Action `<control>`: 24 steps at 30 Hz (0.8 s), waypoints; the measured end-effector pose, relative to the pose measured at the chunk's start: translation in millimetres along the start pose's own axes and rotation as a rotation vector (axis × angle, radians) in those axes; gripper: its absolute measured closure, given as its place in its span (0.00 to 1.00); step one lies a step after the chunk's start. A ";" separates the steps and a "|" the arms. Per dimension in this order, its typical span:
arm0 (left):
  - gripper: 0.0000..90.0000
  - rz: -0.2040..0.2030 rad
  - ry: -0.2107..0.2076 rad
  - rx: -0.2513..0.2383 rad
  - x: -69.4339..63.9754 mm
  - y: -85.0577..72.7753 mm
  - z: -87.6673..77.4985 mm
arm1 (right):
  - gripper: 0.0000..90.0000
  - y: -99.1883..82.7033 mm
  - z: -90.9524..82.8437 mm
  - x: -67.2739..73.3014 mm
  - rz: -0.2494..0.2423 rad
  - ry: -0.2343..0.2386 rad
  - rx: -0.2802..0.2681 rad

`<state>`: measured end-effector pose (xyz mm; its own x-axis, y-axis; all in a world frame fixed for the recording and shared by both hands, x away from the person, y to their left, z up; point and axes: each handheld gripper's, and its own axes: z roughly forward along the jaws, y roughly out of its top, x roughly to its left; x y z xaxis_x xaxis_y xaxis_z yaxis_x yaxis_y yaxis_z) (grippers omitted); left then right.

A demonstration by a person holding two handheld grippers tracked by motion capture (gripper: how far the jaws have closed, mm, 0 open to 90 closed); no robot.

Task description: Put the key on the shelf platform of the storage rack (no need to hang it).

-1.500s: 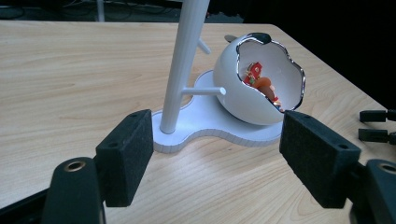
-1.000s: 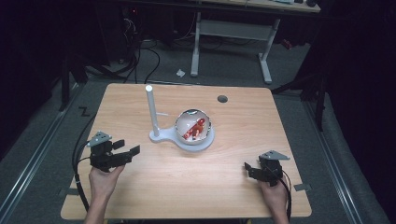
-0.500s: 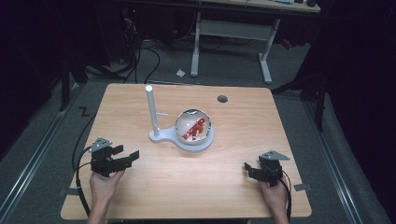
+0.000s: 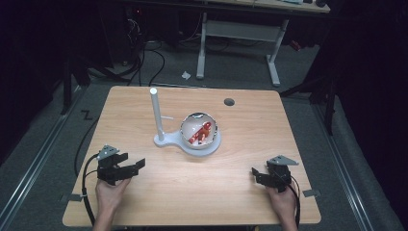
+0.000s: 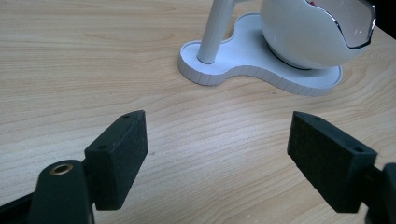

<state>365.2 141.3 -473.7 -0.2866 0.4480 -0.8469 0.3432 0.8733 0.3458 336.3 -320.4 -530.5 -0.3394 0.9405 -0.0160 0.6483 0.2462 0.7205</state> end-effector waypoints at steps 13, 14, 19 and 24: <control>0.20 0.056 0.027 -0.007 13.1 -14.4 12.6 | 0.32 0.0 0.0 0.0 -0.001 -0.001 0.000; 0.20 0.026 0.040 -0.006 11.2 -16.2 13.1 | 0.32 -0.1 0.0 0.0 -0.001 0.000 0.000; 0.19 0.076 0.027 -0.007 13.8 -22.1 17.3 | 0.32 -0.1 0.0 0.0 0.000 0.000 0.000; 0.18 0.087 0.040 -0.017 14.2 -29.3 22.0 | 0.32 -0.1 -0.1 0.0 0.000 -0.001 0.000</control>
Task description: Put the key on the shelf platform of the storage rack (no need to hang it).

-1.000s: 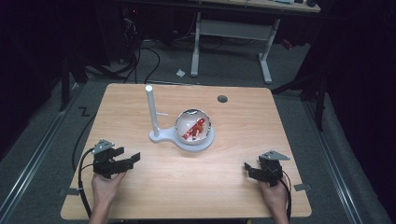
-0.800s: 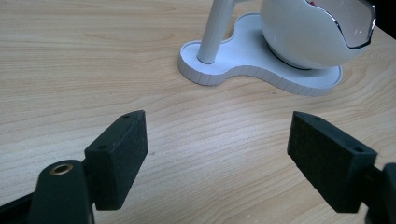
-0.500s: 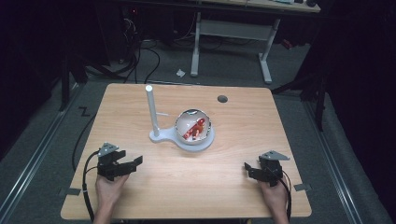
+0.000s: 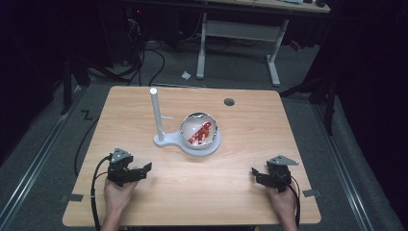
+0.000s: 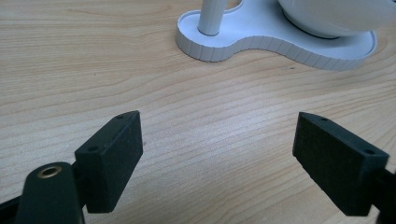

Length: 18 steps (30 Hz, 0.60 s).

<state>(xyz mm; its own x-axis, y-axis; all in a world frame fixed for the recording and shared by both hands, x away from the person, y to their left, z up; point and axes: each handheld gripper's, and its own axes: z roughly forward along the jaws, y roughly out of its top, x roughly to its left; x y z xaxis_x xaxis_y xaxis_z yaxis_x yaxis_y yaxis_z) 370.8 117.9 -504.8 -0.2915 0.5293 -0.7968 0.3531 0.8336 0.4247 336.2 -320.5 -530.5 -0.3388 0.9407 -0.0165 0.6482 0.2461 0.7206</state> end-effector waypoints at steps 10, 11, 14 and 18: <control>0.18 0.038 0.015 -0.021 1.5 -11.5 9.4 | 0.32 -0.1 -0.1 0.0 -0.001 0.000 0.000; 0.18 0.034 0.018 -0.025 1.2 -12.2 10.1 | 0.32 -0.1 -0.1 0.0 -0.001 0.000 0.000; 0.18 0.044 0.021 -0.031 1.8 -14.5 12.1 | 0.32 -0.1 -0.1 0.0 -0.001 0.000 0.000; 0.18 0.063 0.033 -0.038 3.6 -17.4 15.6 | 0.32 0.0 -0.1 0.0 0.000 0.000 0.000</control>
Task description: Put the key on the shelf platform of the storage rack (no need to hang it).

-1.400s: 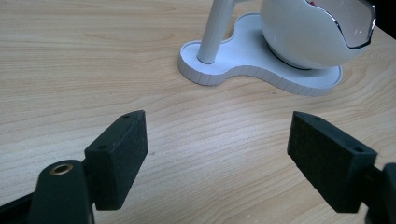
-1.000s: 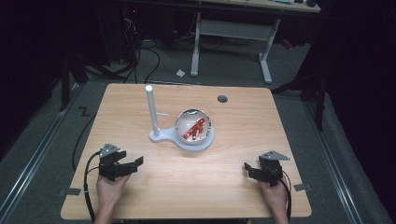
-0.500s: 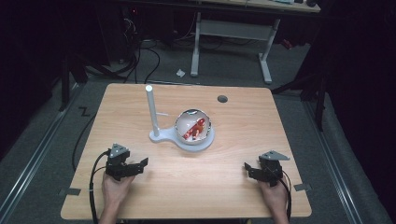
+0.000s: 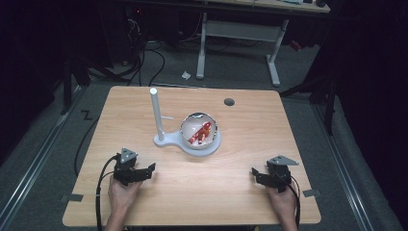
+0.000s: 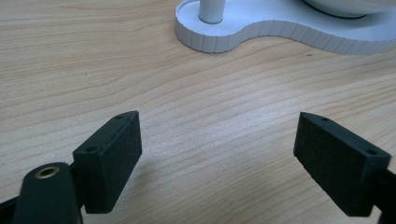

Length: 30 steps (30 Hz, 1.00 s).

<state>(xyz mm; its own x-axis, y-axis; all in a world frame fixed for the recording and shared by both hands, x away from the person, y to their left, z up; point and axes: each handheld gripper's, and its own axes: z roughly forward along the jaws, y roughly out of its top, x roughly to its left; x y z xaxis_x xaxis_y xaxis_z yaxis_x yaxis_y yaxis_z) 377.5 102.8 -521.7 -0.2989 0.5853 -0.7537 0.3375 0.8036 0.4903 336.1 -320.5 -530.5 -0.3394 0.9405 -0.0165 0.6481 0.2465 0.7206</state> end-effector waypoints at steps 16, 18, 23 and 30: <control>0.18 0.094 0.041 -0.019 4.3 -15.3 9.3 | 0.32 0.0 0.0 0.0 0.000 0.000 0.000; 0.19 0.095 0.039 -0.016 4.3 -15.5 9.0 | 0.32 0.0 0.0 0.0 0.000 0.000 0.000; 0.19 0.093 0.042 -0.020 4.1 -15.7 9.1 | 0.32 -0.2 -0.1 0.0 0.000 0.000 0.000; 0.19 0.092 0.044 -0.022 4.1 -15.9 9.2 | 0.32 -0.2 -0.1 0.0 0.000 0.001 0.000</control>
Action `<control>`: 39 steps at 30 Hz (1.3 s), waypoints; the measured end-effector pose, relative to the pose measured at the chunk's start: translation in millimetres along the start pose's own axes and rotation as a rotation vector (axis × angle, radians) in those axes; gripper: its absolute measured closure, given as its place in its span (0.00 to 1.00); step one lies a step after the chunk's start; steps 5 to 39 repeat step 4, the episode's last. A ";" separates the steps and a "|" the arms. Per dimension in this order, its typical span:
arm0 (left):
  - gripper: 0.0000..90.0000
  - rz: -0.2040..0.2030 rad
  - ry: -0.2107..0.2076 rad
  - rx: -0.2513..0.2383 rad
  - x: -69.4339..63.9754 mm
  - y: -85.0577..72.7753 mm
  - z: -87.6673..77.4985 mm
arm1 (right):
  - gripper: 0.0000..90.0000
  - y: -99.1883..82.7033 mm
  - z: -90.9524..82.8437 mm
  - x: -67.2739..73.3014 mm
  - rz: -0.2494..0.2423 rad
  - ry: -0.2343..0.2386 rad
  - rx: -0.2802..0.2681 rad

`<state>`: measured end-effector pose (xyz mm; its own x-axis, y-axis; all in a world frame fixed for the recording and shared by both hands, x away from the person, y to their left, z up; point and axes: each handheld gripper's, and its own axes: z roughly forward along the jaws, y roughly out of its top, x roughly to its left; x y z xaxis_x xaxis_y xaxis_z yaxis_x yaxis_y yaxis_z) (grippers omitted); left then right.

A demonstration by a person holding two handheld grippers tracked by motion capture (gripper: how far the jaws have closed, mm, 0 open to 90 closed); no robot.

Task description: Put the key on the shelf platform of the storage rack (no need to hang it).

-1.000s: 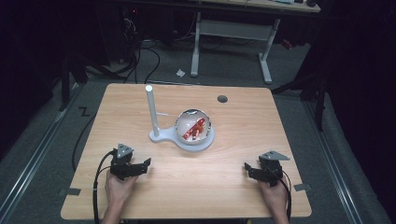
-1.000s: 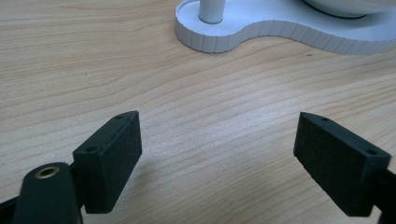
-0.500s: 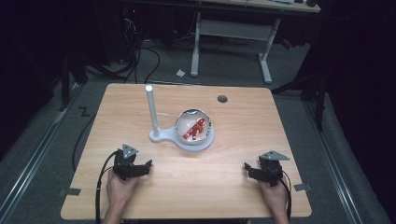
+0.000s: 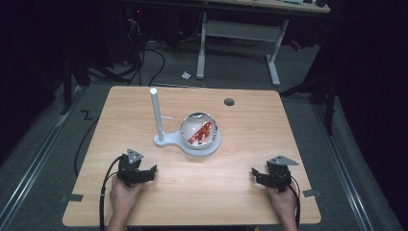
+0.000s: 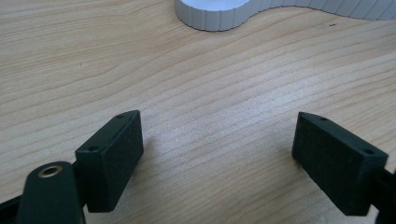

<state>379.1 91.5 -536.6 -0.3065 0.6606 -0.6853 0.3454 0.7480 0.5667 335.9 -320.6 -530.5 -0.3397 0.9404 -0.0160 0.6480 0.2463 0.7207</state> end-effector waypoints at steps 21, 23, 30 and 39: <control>0.19 -0.003 0.001 0.001 -0.2 0.1 0.0 | 0.32 0.0 0.0 -0.1 0.000 0.000 0.000; 0.19 -0.003 0.001 0.001 -0.2 0.1 0.0 | 0.32 0.0 0.0 -0.1 0.000 0.000 0.000; 0.19 -0.003 0.001 0.001 -0.2 0.1 0.0 | 0.32 0.0 0.0 -0.1 0.000 0.000 0.000; 0.19 -0.003 0.001 0.001 -0.2 0.1 0.0 | 0.32 0.0 0.0 -0.1 0.000 0.000 0.000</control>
